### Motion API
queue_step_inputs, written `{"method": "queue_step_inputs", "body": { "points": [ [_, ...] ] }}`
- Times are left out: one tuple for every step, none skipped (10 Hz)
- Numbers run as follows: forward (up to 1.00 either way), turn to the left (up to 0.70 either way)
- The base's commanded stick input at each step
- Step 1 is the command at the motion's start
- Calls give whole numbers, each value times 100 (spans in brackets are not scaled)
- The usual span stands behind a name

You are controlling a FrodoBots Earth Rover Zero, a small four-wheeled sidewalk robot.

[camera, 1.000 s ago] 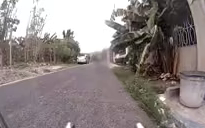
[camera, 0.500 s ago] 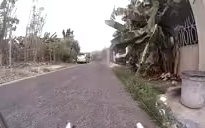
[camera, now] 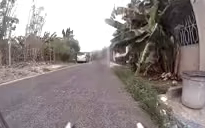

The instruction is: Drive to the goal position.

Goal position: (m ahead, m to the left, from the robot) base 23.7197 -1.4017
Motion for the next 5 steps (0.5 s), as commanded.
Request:
{"method": "queue_step_inputs", "body": {
  "points": [
    [10,1],
    [10,1],
    [9,1],
    [9,1],
    [9,1]
  ]
}}
